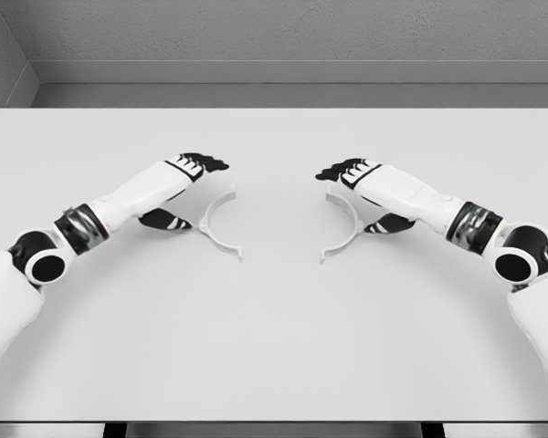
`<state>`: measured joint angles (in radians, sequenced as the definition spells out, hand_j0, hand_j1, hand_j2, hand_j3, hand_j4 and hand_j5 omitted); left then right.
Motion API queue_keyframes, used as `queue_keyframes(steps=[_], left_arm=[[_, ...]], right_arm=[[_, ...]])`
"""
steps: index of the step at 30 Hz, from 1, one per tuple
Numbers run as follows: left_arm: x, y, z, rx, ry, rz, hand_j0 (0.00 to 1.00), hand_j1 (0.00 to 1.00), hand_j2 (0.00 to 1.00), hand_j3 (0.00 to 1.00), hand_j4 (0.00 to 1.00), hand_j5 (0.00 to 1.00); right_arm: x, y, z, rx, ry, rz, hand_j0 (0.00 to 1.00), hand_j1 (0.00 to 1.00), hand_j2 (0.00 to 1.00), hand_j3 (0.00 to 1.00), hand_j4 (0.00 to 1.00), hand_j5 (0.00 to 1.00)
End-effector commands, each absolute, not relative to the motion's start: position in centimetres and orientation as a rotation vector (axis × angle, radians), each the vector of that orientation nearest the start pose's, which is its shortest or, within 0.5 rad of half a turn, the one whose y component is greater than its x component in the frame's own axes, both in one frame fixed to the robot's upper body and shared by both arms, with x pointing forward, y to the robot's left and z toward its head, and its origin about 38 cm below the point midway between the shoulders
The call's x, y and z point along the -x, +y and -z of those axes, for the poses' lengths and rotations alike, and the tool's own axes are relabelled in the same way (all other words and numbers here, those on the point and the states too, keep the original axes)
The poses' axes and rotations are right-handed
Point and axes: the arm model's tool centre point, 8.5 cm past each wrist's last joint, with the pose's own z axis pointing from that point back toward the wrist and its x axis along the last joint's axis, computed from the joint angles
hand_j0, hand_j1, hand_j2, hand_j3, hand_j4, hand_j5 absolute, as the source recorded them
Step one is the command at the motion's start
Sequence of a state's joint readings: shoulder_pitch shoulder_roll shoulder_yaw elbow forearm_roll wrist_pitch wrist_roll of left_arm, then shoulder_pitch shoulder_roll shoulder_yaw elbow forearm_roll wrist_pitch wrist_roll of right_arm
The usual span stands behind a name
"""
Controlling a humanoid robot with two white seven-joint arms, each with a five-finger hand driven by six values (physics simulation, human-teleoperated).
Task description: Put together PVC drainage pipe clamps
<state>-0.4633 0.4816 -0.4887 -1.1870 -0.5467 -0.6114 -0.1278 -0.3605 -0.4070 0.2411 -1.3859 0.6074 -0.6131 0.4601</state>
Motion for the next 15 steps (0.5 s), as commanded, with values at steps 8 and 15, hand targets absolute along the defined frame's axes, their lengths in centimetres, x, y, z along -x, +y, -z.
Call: queue_keyframes(steps=[8,15], left_arm=[[-44.6,24.8,-11.1,-0.345,-1.729,1.583,1.0,1.0,1.0,1.0,1.0,1.0],[-44.6,24.6,-11.2,-0.342,-1.735,1.582,1.0,1.0,1.0,1.0,1.0,1.0]], right_arm=[[-43.5,-25.6,-12.8,0.335,-1.61,-1.679,1.0,1.0,1.0,1.0,1.0,1.0],[-44.1,-25.7,-12.6,0.331,-1.596,-1.674,1.0,1.0,1.0,1.0,1.0,1.0]])
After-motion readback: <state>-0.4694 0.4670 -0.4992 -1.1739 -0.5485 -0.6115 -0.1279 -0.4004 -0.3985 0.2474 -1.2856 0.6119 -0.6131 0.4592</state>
